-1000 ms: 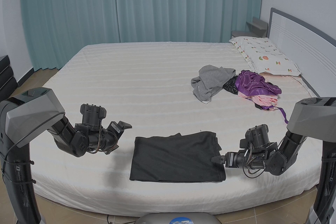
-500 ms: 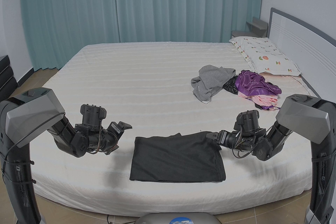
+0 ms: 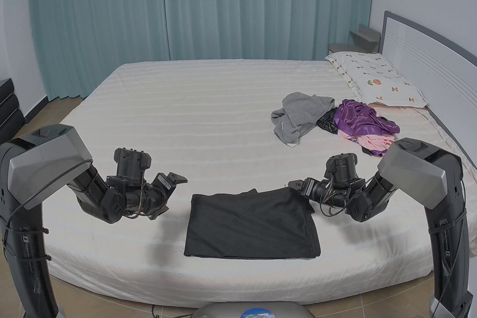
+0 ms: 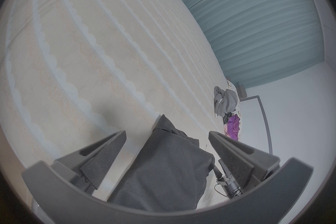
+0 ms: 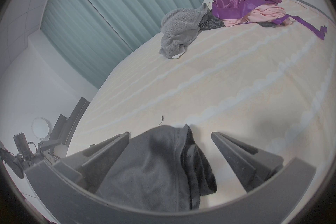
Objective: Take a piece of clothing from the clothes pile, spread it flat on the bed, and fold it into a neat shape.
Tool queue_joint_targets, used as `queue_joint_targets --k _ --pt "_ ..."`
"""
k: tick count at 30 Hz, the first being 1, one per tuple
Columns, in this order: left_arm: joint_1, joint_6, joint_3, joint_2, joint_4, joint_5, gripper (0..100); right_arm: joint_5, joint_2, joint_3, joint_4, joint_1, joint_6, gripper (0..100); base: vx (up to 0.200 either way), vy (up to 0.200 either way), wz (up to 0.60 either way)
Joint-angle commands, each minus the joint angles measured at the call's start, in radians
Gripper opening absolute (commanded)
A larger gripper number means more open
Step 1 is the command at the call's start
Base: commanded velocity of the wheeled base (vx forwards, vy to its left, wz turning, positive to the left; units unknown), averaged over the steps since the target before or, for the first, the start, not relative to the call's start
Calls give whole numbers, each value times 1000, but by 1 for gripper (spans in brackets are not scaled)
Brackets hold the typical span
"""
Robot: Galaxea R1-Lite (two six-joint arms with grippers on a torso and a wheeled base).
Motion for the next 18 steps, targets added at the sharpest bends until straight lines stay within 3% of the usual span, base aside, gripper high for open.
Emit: queue_joint_targets --k 1,3,4,18 --pt "0 0 -1 0 -2 0 100 -17 19 -39 1 -8 0 100 0 0 0" --pt "0 0 -1 0 -2 0 100 -19 21 -43 1 -8 0 100 0 0 0" --pt "0 1 -1 0 -2 0 100 -19 22 -46 2 -9 0 0 0 0 0" --pt "-3 4 -6 6 -2 19 100 -11 22 -46 2 -14 29 0 0 0 0"
